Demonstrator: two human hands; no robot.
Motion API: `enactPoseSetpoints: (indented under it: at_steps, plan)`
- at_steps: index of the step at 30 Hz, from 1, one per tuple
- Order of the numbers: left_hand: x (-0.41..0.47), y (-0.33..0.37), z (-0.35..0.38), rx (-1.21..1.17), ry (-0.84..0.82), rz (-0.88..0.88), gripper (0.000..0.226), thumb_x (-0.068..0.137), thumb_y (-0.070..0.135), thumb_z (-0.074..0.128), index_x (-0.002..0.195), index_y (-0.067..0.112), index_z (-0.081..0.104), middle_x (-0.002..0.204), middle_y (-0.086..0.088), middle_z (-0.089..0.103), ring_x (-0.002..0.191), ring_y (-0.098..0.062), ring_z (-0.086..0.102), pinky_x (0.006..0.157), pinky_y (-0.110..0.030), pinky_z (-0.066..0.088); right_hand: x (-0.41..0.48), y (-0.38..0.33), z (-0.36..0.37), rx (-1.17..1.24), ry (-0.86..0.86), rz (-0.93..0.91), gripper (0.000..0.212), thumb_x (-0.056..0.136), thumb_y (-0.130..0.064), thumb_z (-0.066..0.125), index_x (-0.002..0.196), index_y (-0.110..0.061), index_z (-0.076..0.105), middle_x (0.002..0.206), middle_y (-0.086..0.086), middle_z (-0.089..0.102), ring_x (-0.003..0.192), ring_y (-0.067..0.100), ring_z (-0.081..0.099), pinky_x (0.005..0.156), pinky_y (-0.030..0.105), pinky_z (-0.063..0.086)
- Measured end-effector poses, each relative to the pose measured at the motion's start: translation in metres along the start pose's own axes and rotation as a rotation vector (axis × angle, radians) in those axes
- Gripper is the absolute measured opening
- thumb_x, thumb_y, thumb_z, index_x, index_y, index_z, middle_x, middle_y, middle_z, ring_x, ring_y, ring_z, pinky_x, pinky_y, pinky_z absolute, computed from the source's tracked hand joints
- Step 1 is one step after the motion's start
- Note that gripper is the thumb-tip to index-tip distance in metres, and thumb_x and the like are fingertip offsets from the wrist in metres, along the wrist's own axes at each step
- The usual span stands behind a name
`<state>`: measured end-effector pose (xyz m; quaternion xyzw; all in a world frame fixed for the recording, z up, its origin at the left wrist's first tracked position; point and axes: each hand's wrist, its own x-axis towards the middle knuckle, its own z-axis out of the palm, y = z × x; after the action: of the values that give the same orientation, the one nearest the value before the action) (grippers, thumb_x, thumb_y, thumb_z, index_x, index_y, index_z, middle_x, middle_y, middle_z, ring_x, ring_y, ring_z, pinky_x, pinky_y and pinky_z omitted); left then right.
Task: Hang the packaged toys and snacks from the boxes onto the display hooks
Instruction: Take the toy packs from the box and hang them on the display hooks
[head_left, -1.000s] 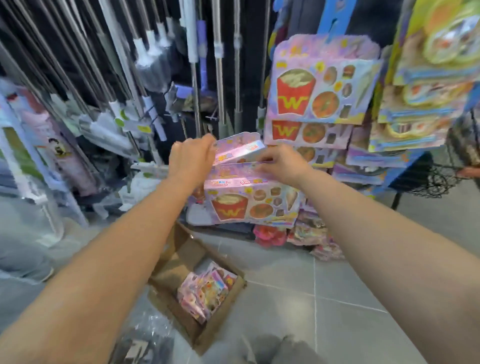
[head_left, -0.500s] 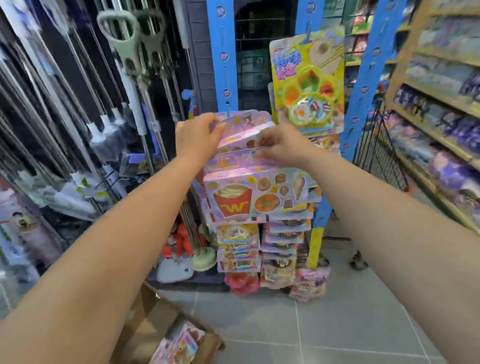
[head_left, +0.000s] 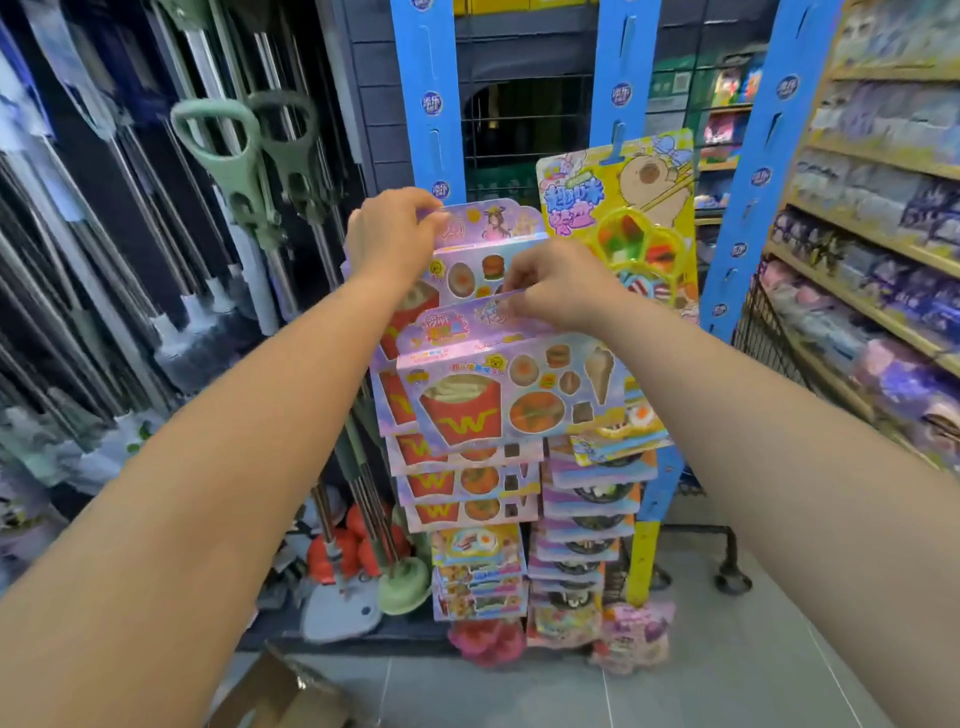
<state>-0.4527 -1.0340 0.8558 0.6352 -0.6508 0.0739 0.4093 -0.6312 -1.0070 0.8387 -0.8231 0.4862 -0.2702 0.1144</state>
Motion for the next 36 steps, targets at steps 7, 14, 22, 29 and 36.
enactPoseSetpoints:
  at_steps: [7, 14, 22, 29, 36]
  plan:
    - [0.014, -0.007, 0.008, -0.140, -0.010, -0.023, 0.023, 0.085, 0.031, 0.063, 0.104, 0.020, 0.070, 0.107, 0.000, 0.070, 0.101, -0.018, 0.063, 0.095, -0.039, 0.047, 0.020, -0.002, -0.004, 0.022, 0.028, 0.023, 0.007, 0.079, -0.017, 0.066, 0.079, -0.022, 0.063, 0.067, -0.010, 0.051, 0.078, 0.018, 0.055, 0.069, 0.031, 0.046]
    - [0.015, -0.009, 0.011, -0.107, -0.002, -0.007, 0.012, 0.085, 0.030, 0.063, 0.094, 0.023, 0.063, 0.101, -0.001, 0.069, 0.098, -0.020, 0.062, 0.097, -0.043, 0.043, 0.030, -0.001, -0.003, 0.004, 0.033, 0.051, 0.006, 0.080, -0.017, 0.066, 0.079, -0.022, 0.063, 0.068, -0.010, 0.051, 0.077, 0.017, 0.053, 0.065, 0.026, 0.039]
    - [0.010, -0.014, 0.016, 0.025, 0.068, 0.104, 0.019, 0.083, 0.031, 0.066, 0.094, 0.017, 0.070, 0.099, -0.002, 0.057, 0.099, -0.021, 0.055, 0.076, -0.029, 0.040, 0.037, 0.005, -0.001, -0.031, 0.010, 0.062, 0.010, 0.081, -0.013, 0.066, 0.089, -0.013, 0.071, 0.070, -0.006, 0.054, 0.077, 0.020, 0.054, 0.065, 0.028, 0.043]
    - [0.015, -0.010, 0.006, 0.302, -0.016, 0.169, 0.027, 0.083, 0.044, 0.062, 0.095, 0.022, 0.071, 0.098, 0.000, 0.071, 0.101, -0.024, 0.057, 0.092, -0.038, 0.031, 0.038, 0.003, -0.004, -0.022, -0.020, 0.040, 0.006, 0.080, -0.013, 0.067, 0.086, -0.012, 0.070, 0.064, -0.012, 0.051, 0.074, 0.019, 0.052, 0.070, 0.033, 0.048]
    - [0.025, -0.010, -0.013, -0.095, 0.027, 0.128, 0.024, 0.089, 0.033, 0.056, 0.093, 0.014, 0.070, 0.091, -0.002, 0.071, 0.084, -0.017, 0.064, 0.081, -0.034, 0.052, 0.050, -0.001, -0.012, 0.034, 0.000, 0.038, 0.002, 0.081, -0.013, 0.068, 0.082, -0.015, 0.067, 0.066, -0.008, 0.054, 0.066, 0.015, 0.051, 0.066, 0.030, 0.047]
